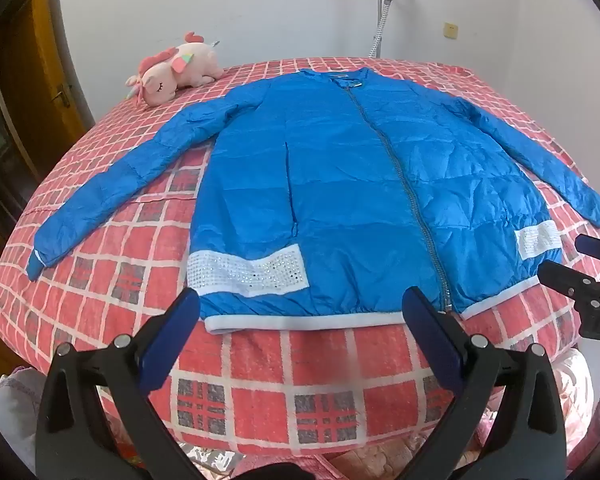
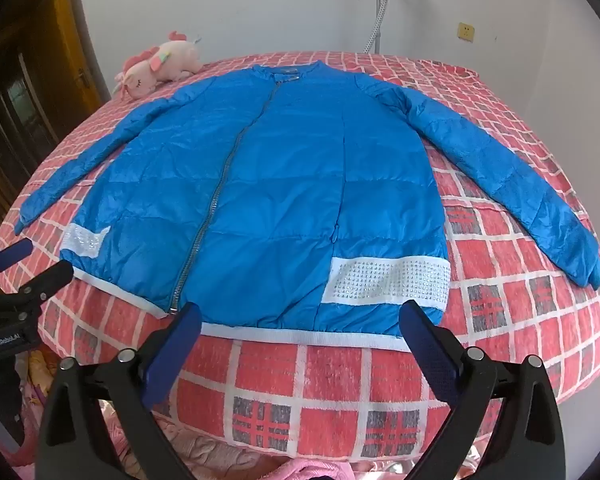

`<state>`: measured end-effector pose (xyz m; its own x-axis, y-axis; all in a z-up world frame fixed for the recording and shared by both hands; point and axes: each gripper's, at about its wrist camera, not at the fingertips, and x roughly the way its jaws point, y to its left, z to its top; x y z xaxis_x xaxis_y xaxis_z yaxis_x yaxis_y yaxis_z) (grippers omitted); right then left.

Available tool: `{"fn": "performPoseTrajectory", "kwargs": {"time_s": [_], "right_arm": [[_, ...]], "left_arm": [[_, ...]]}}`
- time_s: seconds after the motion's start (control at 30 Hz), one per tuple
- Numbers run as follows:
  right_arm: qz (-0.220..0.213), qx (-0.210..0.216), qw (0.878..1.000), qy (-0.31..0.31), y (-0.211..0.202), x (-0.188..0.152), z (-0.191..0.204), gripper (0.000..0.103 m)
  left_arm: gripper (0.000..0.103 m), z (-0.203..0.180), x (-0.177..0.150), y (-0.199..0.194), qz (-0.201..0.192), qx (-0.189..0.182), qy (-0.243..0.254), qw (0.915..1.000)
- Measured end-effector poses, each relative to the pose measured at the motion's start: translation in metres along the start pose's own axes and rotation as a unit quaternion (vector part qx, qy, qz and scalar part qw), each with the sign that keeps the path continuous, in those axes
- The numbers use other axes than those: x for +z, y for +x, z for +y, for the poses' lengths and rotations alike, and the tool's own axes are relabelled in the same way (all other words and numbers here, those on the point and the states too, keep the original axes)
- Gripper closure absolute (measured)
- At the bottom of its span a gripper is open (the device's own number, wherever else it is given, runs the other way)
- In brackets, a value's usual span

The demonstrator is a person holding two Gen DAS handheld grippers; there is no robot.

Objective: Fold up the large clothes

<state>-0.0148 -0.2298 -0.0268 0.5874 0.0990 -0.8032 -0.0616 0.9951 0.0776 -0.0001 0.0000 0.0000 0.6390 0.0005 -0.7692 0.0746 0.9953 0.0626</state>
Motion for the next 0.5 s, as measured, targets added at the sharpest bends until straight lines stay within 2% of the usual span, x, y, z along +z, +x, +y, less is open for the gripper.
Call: {"fn": "performPoseTrajectory", "kwargs": {"time_s": [0.5], "right_arm": [[0.000,0.000,1.000,0.000,0.0011,0.0010,-0.0008,0.004]], "left_arm": [[0.003,0.0000,0.0001,0.0001,0.002,-0.001,0.000,1.0000]]}}
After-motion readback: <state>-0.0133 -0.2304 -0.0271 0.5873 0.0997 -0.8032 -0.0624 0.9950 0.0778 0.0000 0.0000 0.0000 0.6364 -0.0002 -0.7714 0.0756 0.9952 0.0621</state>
